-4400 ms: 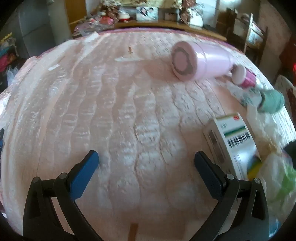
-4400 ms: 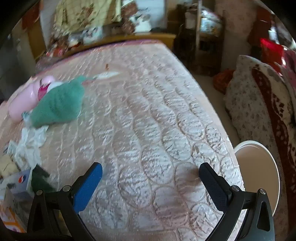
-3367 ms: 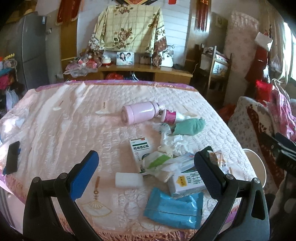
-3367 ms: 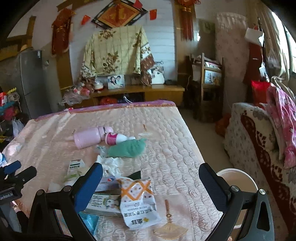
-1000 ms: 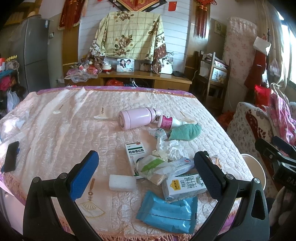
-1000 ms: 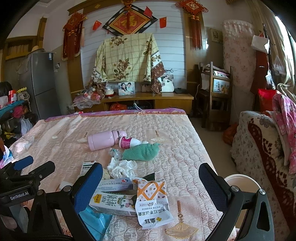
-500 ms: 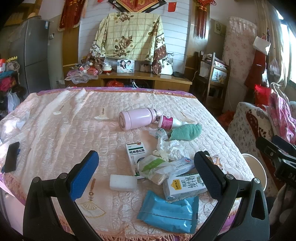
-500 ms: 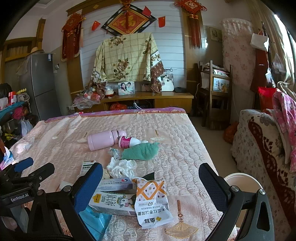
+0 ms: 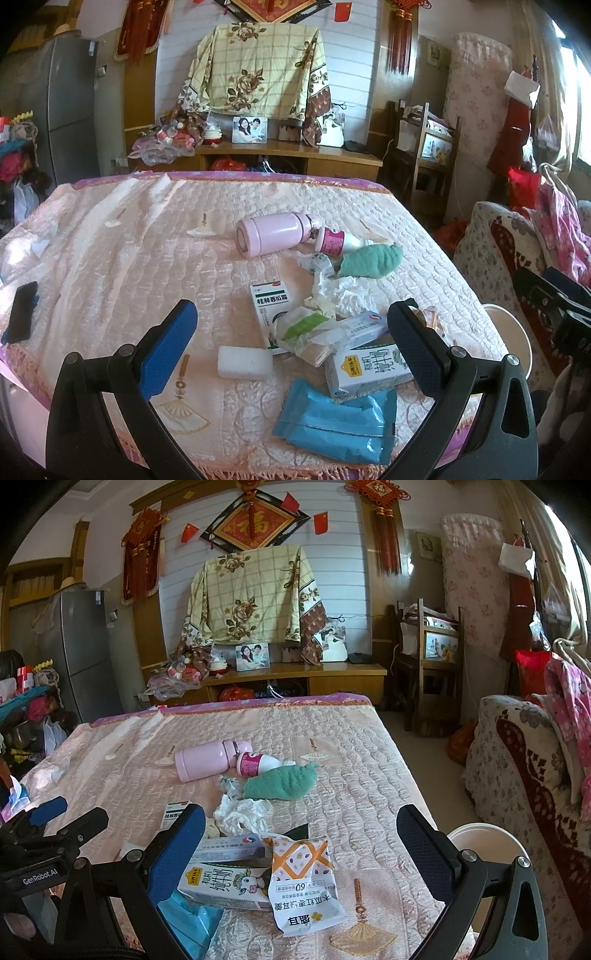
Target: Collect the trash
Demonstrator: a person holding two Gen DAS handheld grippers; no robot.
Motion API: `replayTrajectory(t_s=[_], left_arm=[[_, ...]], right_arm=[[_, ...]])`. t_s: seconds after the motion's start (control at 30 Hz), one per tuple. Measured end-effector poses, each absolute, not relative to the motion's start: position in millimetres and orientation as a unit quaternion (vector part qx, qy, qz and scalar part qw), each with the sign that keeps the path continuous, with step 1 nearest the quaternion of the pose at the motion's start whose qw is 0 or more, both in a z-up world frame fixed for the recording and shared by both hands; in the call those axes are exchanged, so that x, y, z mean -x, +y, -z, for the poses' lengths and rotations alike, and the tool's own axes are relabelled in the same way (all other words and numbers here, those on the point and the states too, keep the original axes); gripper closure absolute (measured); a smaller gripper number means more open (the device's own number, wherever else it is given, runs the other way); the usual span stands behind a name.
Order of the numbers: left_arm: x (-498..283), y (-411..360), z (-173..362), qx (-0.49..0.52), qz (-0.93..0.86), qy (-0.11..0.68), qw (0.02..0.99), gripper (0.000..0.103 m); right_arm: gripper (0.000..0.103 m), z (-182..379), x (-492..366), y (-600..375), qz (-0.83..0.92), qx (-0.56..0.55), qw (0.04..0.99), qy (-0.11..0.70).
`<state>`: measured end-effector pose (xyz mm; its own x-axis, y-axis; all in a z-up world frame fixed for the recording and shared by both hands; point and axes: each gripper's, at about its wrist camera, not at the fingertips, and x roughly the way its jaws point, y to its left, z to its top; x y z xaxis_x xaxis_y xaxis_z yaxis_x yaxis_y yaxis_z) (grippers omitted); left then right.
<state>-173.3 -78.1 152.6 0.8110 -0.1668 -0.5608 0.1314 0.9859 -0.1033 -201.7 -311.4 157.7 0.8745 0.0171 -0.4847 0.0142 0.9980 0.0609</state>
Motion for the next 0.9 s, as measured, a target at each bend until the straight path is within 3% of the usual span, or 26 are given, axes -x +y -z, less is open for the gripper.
replayTrajectory(t_s=[0.9], left_arm=[[175,-73,-138,0.048,0.094,0.314,0.944,0.001]], right_arm=[[0.0,-154,195,-325,0.005,-0.038,0.963,0.267]])
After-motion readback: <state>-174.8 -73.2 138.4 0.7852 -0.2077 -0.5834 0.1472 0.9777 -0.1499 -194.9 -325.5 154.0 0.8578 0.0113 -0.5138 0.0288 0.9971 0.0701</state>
